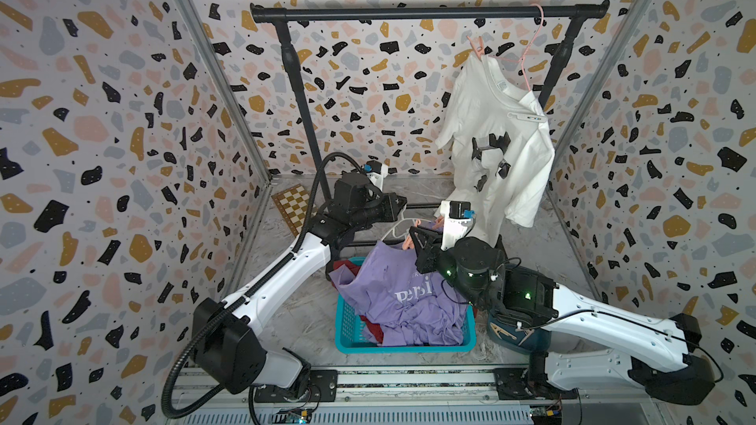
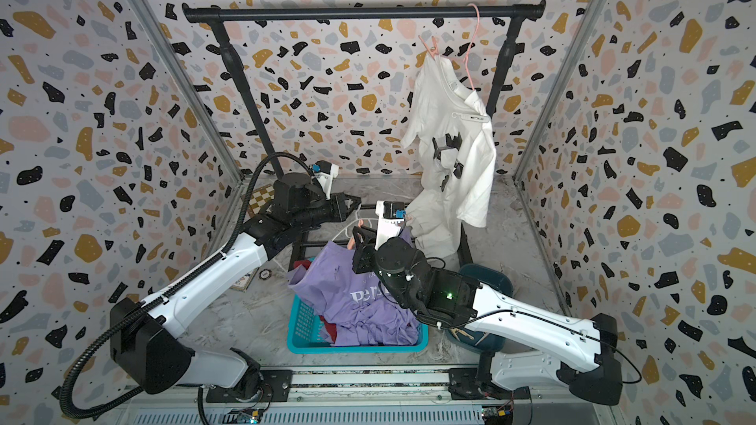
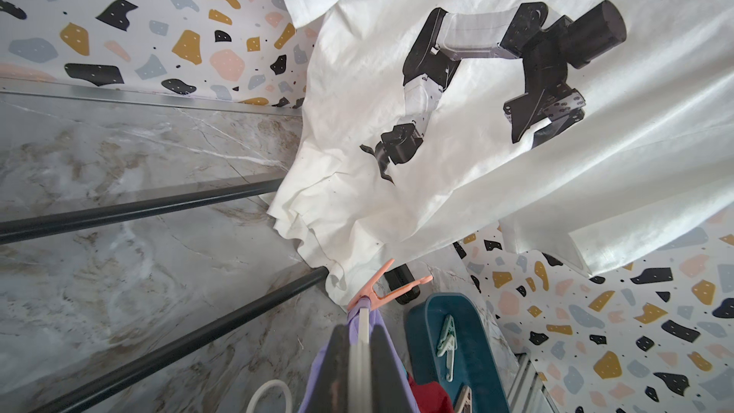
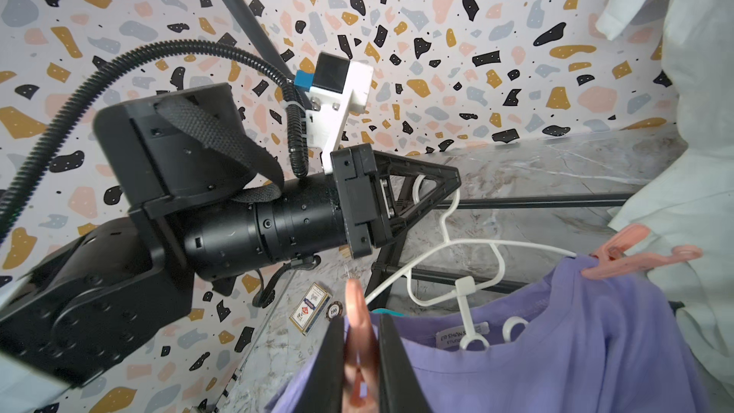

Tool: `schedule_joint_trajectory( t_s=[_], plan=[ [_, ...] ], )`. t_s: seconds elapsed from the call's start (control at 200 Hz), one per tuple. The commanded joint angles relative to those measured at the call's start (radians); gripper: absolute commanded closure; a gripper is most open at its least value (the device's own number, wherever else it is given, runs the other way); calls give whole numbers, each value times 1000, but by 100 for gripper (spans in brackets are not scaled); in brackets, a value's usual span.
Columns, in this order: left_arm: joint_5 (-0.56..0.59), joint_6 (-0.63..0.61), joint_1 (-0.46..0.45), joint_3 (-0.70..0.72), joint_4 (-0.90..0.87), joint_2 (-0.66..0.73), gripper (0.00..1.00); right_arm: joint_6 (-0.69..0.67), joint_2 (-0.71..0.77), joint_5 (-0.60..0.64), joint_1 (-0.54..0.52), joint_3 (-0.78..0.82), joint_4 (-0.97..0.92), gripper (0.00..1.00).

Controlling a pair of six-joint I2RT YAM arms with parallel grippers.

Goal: Use clothespins to secure the t-shirt on both sides of the hanger
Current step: Pick up the hanger from the basket, then clamp the T-shirt on the hanger.

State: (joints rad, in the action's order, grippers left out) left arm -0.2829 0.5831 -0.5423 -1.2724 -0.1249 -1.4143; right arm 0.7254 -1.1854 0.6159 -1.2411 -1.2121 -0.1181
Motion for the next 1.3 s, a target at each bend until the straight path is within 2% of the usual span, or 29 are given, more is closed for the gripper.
schedule_joint_trajectory(
  t_s=[0.0, 0.315, 0.671, 1.292],
  plan=[
    [108, -8, -11, -7, 112, 40, 100, 76, -5, 86, -21, 0, 52, 100],
    [168, -15, -49, -3, 125, 37, 100, 207, -71, 220, -95, 15, 86, 100],
    [253, -37, -91, 20, 136, 58, 100, 323, -127, 333, -109, 14, 58, 100],
    [291, -63, -108, 50, 176, 49, 100, 334, -181, 372, -112, -5, 114, 100]
  ],
)
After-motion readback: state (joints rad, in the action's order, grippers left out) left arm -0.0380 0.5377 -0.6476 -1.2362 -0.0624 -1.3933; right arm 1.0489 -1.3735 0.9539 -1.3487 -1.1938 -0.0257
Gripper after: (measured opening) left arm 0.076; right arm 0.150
